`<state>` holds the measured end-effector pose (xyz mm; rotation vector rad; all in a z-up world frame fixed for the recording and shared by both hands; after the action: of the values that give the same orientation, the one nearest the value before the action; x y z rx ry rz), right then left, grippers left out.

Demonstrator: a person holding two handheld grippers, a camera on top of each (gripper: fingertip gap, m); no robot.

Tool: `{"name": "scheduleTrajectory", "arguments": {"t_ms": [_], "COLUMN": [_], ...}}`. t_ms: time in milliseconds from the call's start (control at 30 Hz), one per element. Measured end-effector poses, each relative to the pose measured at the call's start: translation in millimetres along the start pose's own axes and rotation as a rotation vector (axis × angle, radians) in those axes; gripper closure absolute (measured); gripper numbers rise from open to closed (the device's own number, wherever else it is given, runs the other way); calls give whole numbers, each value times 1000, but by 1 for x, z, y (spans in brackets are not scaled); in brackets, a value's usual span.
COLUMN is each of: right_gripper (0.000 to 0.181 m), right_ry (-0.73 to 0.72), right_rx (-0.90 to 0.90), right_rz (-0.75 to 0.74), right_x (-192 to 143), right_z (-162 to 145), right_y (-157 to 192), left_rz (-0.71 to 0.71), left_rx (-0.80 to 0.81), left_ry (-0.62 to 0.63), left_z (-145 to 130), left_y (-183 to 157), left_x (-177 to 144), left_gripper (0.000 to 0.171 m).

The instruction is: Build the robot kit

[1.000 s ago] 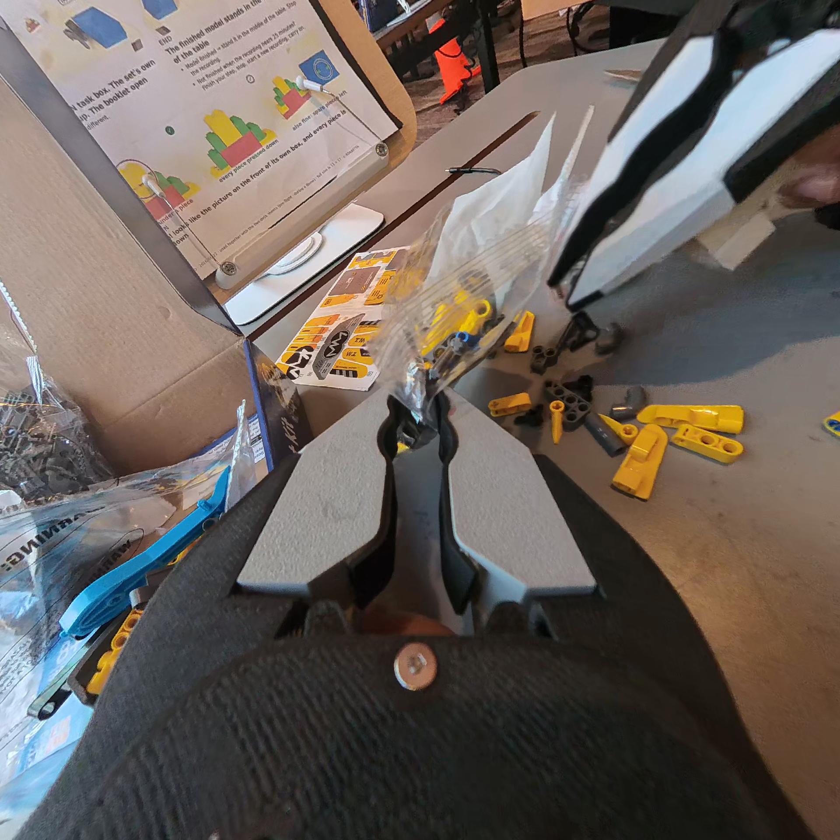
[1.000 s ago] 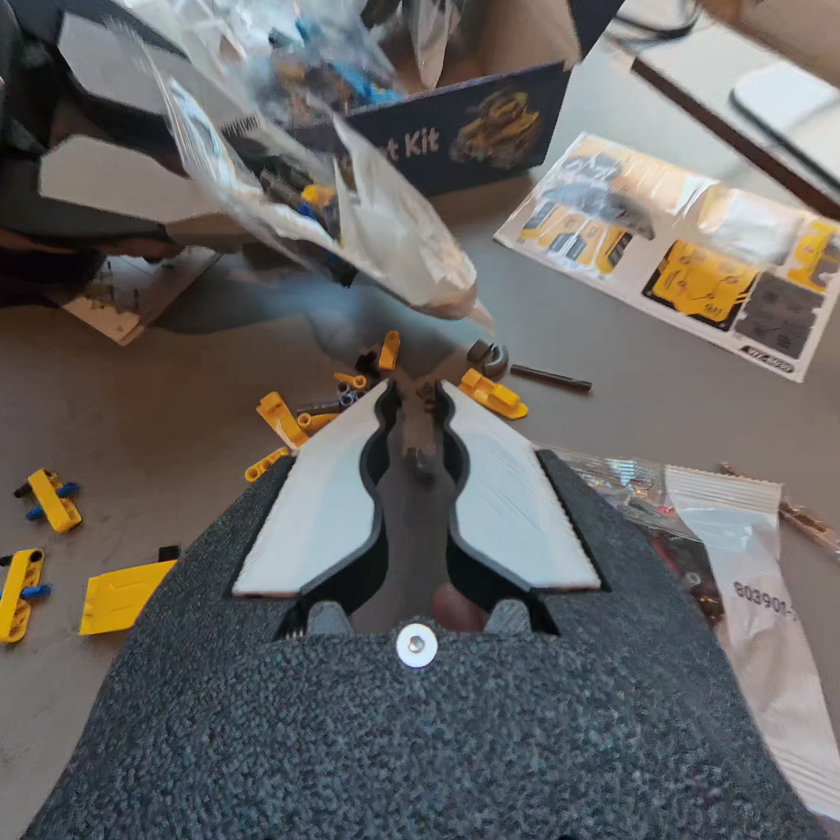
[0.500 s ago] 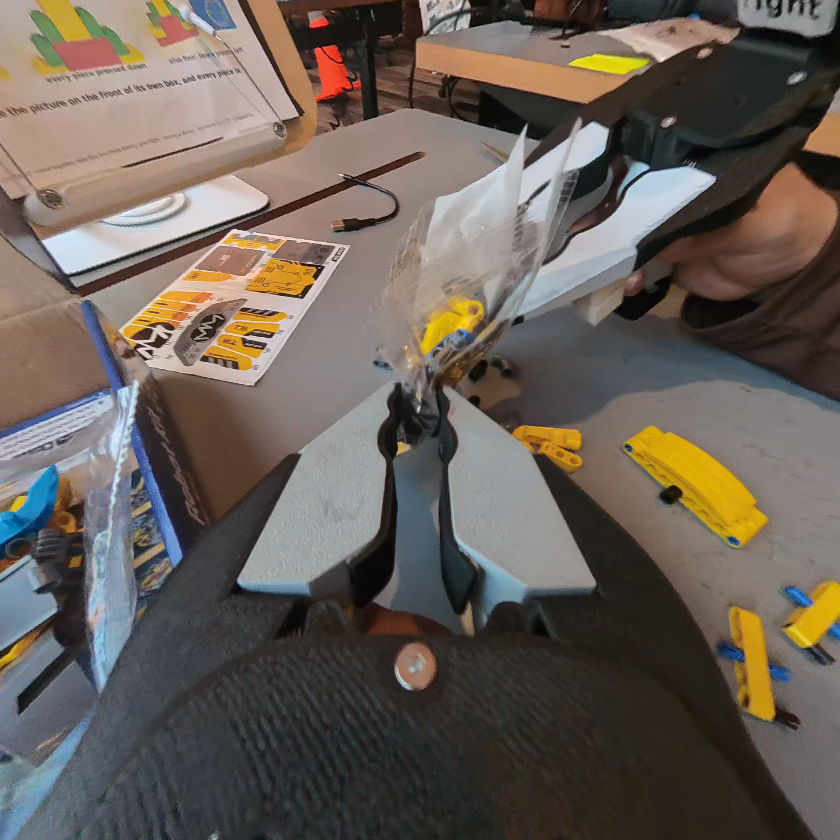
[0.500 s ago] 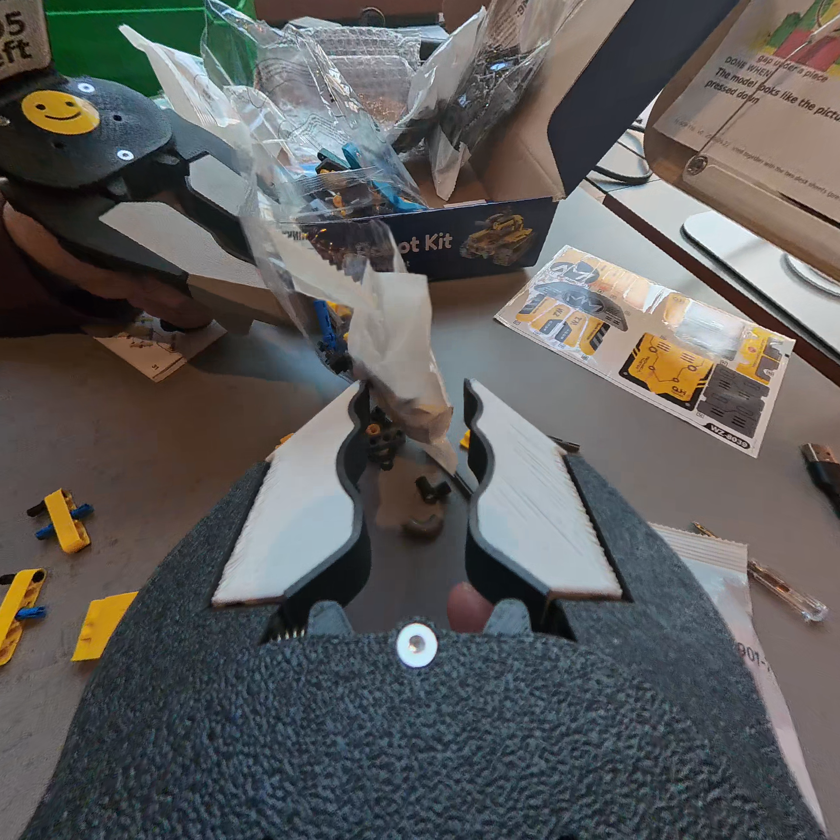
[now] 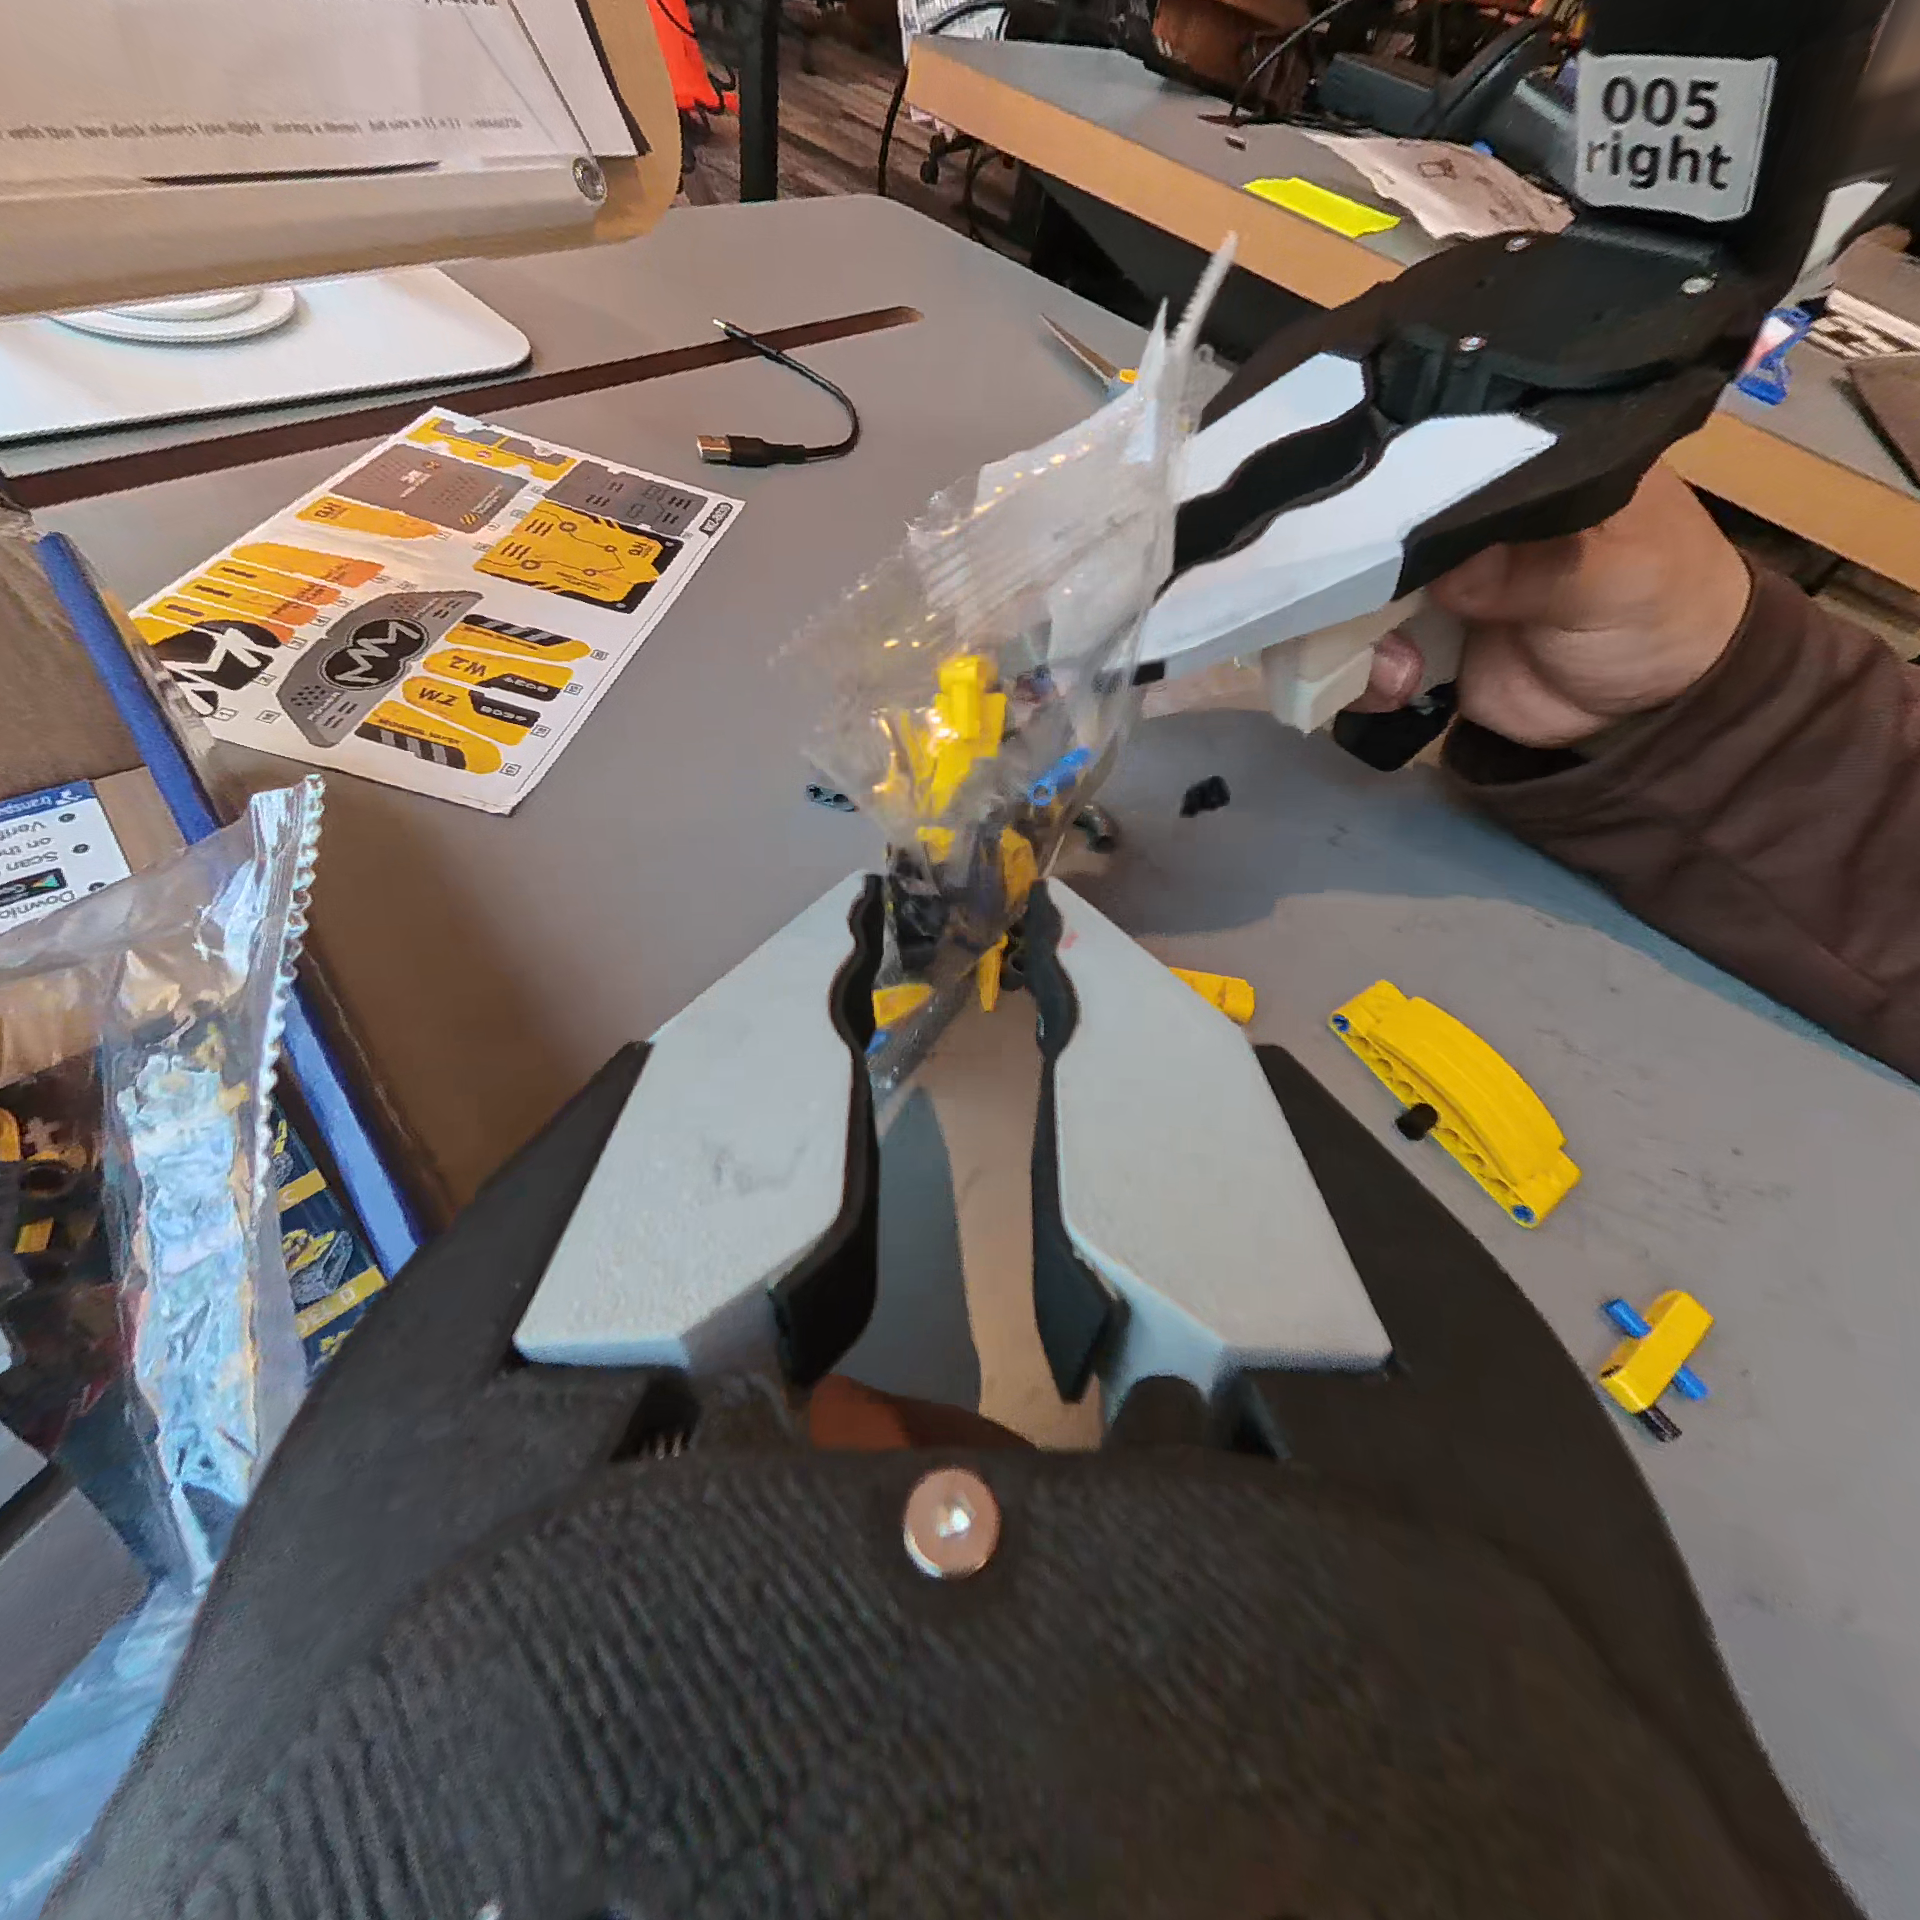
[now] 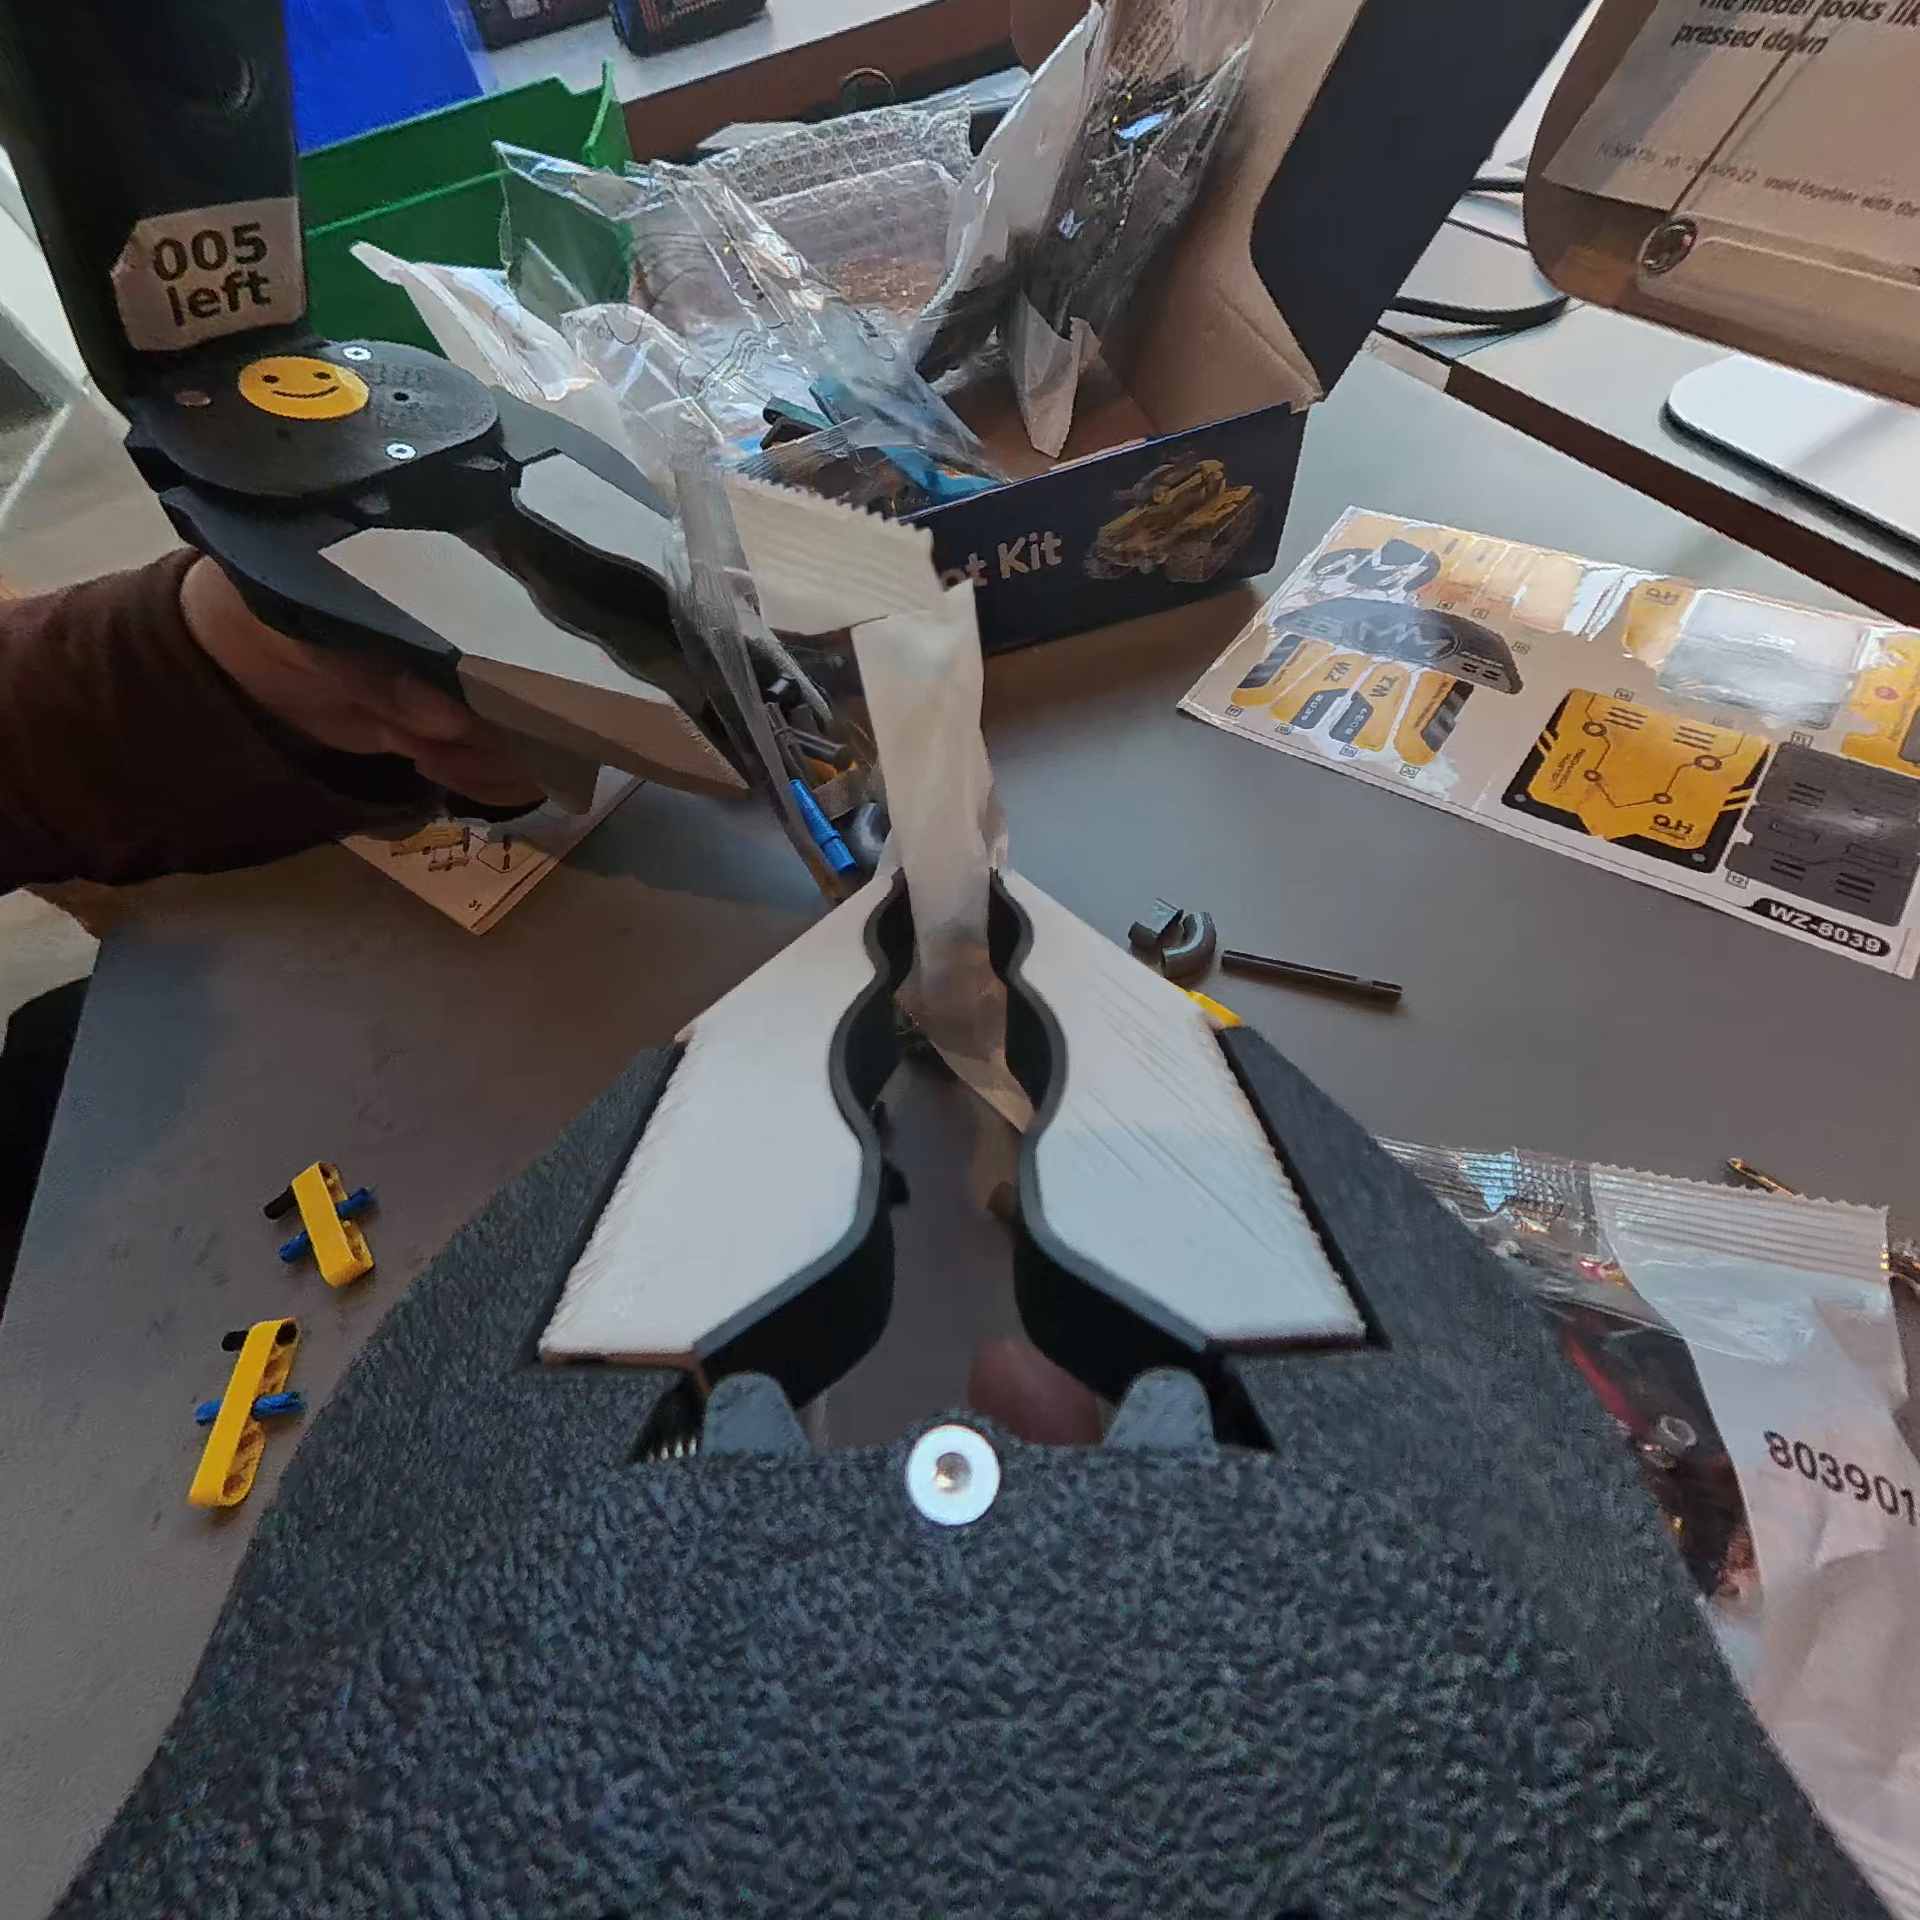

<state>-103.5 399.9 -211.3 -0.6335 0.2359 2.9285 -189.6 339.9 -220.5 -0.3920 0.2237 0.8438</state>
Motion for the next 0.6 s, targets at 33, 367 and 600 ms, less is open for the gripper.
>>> {"name": "scheduleTrajectory", "arguments": {"t_ms": [33,367,600], "right_gripper": [170,172,174], "right_ry": [0,-16,-86], "right_rx": [14,111,188], "right_rz": [-2,36,171], "right_x": [0,-2,-11], "right_z": [0,1,13], "right_y": [-2,-5,5], "left_rz": [7,38,-27], "left_rx": [4,3,25], "left_ry": [8,-23,7], "left_z": [-1,3,-4], "left_y": [1,6,-1], "left_x": [0,-3,4], "left_gripper": [147,159,141]}}
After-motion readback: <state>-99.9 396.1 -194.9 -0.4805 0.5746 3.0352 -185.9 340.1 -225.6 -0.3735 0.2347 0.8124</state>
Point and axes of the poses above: each gripper's, where its closed fingertips meet, x out along the fingers, z out of its top, y = z × x across the jaws, the point moved 3 cm from there along -x, back along the fingers, and after that the axes turned 8 degrees about -z, right-handed, at the moved point
